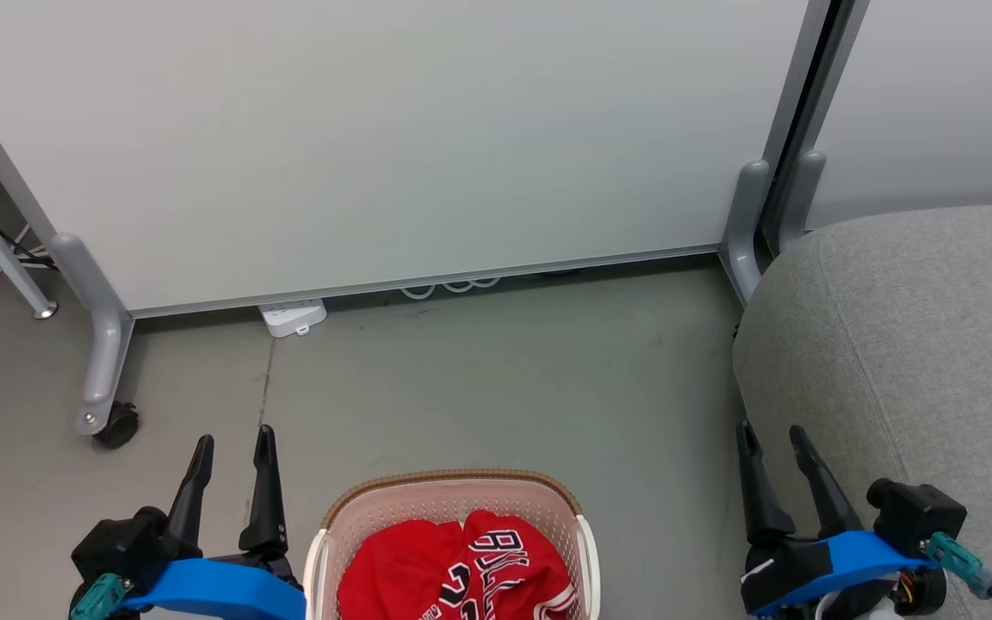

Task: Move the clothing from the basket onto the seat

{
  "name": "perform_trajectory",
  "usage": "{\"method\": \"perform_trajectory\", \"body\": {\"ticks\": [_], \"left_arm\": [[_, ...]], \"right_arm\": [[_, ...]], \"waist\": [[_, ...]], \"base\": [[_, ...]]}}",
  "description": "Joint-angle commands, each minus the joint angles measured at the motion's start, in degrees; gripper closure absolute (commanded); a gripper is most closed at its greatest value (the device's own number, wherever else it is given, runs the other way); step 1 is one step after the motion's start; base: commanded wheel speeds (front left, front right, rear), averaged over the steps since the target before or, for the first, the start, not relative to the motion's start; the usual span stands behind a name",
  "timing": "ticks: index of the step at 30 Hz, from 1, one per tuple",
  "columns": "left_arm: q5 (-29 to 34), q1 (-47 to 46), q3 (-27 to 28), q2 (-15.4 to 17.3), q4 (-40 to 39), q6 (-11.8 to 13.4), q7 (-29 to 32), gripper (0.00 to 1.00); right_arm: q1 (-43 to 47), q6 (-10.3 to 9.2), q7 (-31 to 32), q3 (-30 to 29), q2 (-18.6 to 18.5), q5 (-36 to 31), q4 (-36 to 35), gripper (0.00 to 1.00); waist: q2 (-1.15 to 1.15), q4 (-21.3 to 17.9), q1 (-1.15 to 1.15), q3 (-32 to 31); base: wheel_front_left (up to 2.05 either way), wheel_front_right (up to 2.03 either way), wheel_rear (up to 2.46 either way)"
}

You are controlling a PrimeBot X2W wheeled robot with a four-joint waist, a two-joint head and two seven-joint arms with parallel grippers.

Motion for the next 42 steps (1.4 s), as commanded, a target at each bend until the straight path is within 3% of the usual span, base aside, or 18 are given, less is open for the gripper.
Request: {"method": "perform_trajectory", "body": {"ticks": [1,33,42], "left_arm": [[1.6,-1.0,-0.1,0.4,-0.1,0.3,-0.5,0.00],[13.7,-1.1,-1.4,0.5,2.8,-0.1,-4.1,0.00],[13.5,-1.0,-1.1,0.5,3.1,-0.3,-4.0,0.00]], "right_arm": [[-0.8,0.00,-0.6,0.3,-0.2,-1.8,0.0,0.00],[-1.2,-0.01,-4.1,1.3,-0.2,-16.0,3.6,0.00],[-1.4,-0.01,-4.2,1.3,-0.2,-15.7,4.1,0.00]], "waist": [[0.00,0.0,0.00,0.0],[0.00,0.4,0.00,-0.2],[0.00,0.5,0.00,-0.2]], "base": [[0.00,0.00,0.00],[0.00,0.00,0.00],[0.00,0.00,0.00]]}}
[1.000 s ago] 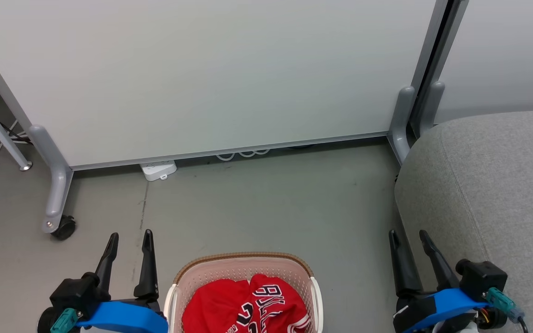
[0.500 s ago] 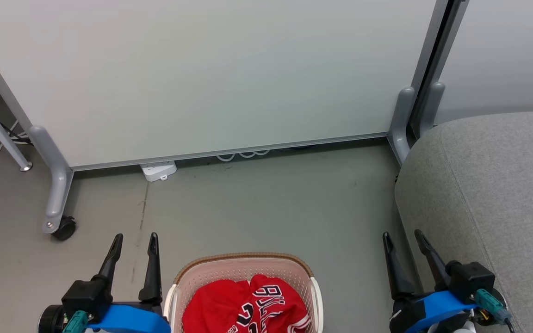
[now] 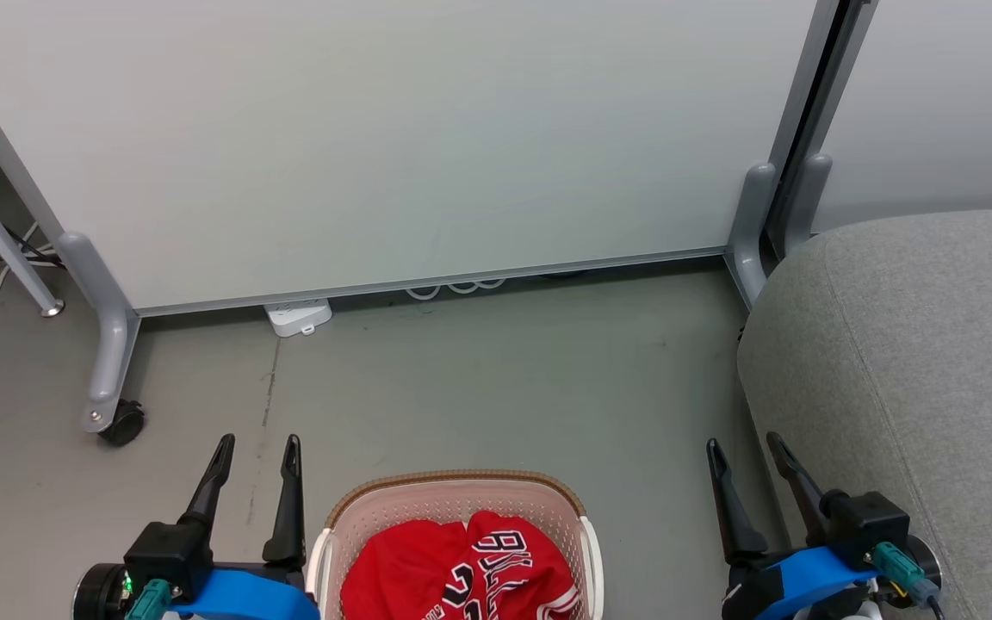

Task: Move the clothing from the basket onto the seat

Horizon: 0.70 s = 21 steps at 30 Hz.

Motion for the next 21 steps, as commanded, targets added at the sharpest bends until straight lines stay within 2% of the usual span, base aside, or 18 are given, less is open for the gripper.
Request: {"method": "perform_trajectory", "body": {"ticks": [1,11,21], "left_arm": [[-0.1,-0.4,0.1,0.3,0.1,-0.1,-0.2,0.00],[-0.6,-1.2,-0.5,0.3,0.9,-0.5,-0.2,0.00],[1.2,-8.1,-4.8,0.3,6.7,-3.0,-0.2,0.00]], "right_arm": [[-0.6,-0.02,-0.3,0.1,-0.2,0.1,0.1,0.00],[-1.1,-0.02,-0.3,0.2,-0.2,0.1,0.1,0.00],[-3.7,-0.02,-0.3,-0.8,-0.2,-0.5,-1.7,0.00]], "waist": [[0.00,0.0,0.00,0.0],[0.00,-0.4,0.00,0.5],[0.00,-3.5,0.00,5.3]], "base": [[0.00,0.00,0.00],[0.00,0.00,0.00],[0.00,0.00,0.00]]}}
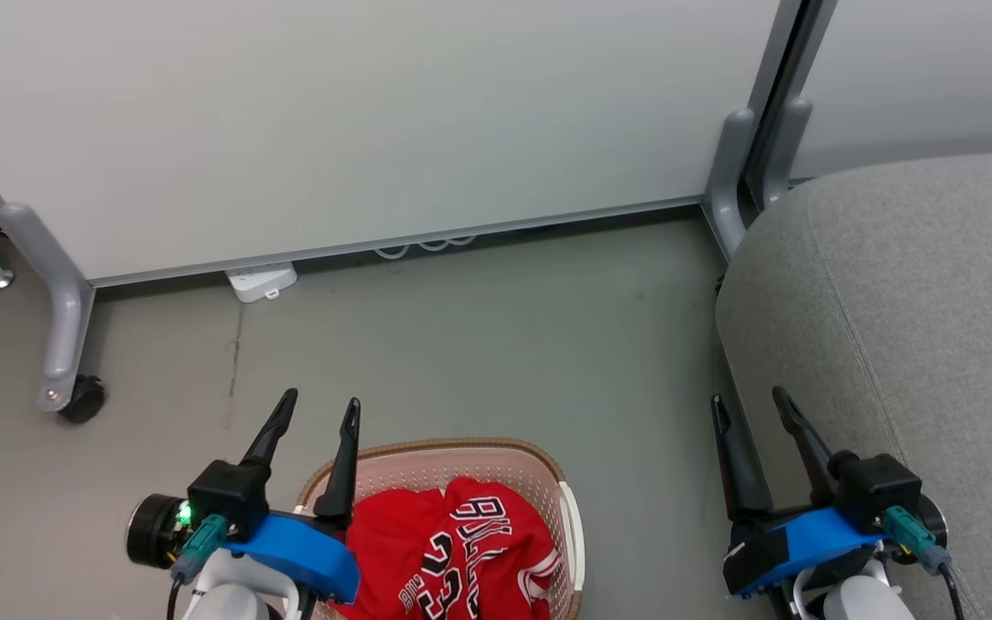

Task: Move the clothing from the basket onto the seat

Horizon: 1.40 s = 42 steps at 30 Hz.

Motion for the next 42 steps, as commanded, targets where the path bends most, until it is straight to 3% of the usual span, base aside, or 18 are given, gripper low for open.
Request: {"method": "perform_trajectory", "body": {"ticks": [1,10,24,42], "left_arm": [[0.5,-1.8,-0.8,0.2,1.9,-0.6,-0.2,0.00],[1.2,-11.7,-6.9,1.6,13.6,-1.6,-0.2,0.00],[-3.3,-23.7,-23.4,3.8,29.1,-1.5,-0.2,0.00],[-8.5,-32.5,-32.6,6.9,43.5,-1.5,-0.2,0.00]], "right_arm": [[-1.3,-0.02,-0.3,-0.1,-0.1,-0.2,-0.4,0.00],[-6.1,-0.02,-0.3,0.0,-0.1,0.4,-2.3,0.00],[-13.8,-0.03,-0.2,1.9,-0.1,2.0,-5.2,0.00],[-22.5,-0.03,-0.2,3.3,-0.1,3.8,-9.1,0.00]], "waist": [[0.00,-1.6,0.00,2.2],[0.00,-5.8,0.00,10.2],[0.00,-10.2,0.00,23.2],[0.00,-13.3,0.00,38.0]], "base": [[0.00,0.00,0.00],[0.00,0.00,0.00],[0.00,0.00,0.00],[0.00,0.00,0.00]]}}
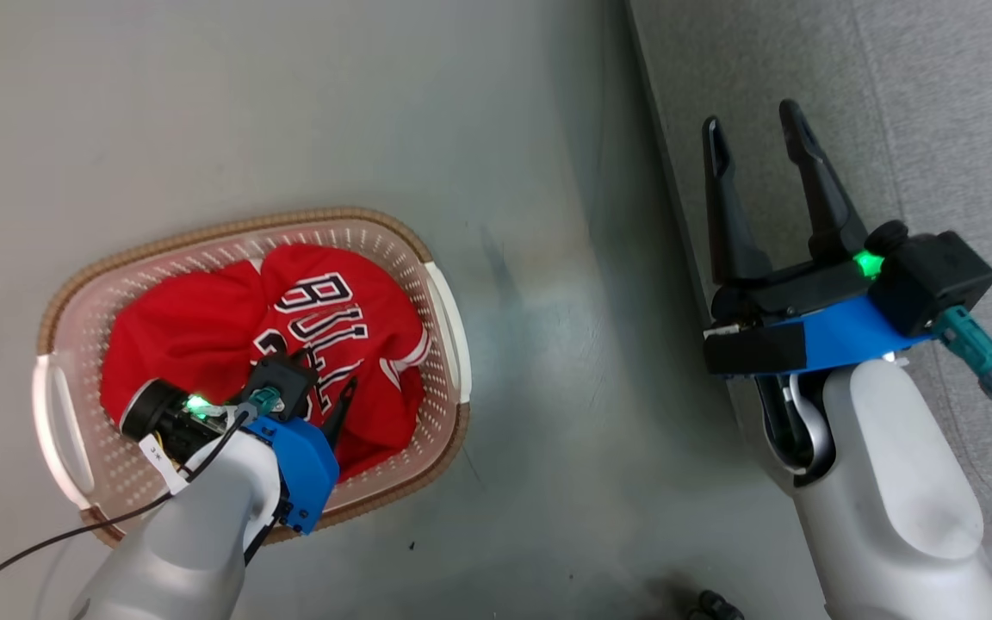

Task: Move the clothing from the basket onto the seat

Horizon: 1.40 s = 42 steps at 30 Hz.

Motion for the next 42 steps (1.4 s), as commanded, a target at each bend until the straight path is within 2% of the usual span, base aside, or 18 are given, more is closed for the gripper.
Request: {"method": "perform_trajectory", "body": {"ticks": [1,20,21,22,23,30,42], "left_arm": [[-0.6,-1.5,-0.9,0.4,0.9,0.0,-0.2,0.00],[-2.7,-8.9,-5.9,0.0,6.7,0.0,-0.1,0.00],[-2.7,-9.1,-6.1,-0.2,6.9,0.0,-0.1,0.40],[-2.7,-9.4,-6.2,-0.3,7.0,0.0,-0.1,0.67],[-2.9,-9.5,-6.2,-0.4,7.0,0.0,-0.1,1.00],[-3.7,-8.9,-6.6,-1.3,7.0,0.0,-0.2,1.00],[-7.0,-5.1,-2.7,-2.9,-2.8,0.0,-0.2,1.00]], "right_arm": [[-1.6,-0.04,0.0,-0.2,-0.1,0.2,-0.5,0.00],[-5.2,-0.04,0.0,-0.7,-0.1,0.1,-2.5,0.00],[-5.2,-0.04,0.0,-0.7,-0.1,0.0,-2.4,0.00],[-5.2,-0.04,0.0,-0.7,-0.1,0.0,-2.3,0.00],[-5.2,-0.04,0.0,-0.7,-0.1,-0.2,-2.1,0.00],[-5.4,-0.04,0.0,-0.7,-0.1,-0.5,-1.5,0.00],[-2.4,-0.04,0.0,-1.5,-0.1,-2.2,0.9,0.00]], "waist": [[0.00,-0.4,-0.01,3.0],[0.00,-0.1,-0.01,11.7],[0.00,0.1,-0.01,11.8],[0.00,0.2,-0.01,11.9],[0.00,0.3,-0.01,11.9],[0.00,0.9,-0.01,10.5],[0.00,4.3,-0.01,3.3]], "base": [[0.00,0.00,0.00],[0.00,0.00,0.00],[0.00,0.00,0.00],[0.00,0.00,0.00],[0.00,0.00,0.00],[0.00,0.00,0.00],[0.00,0.00,0.00]]}}
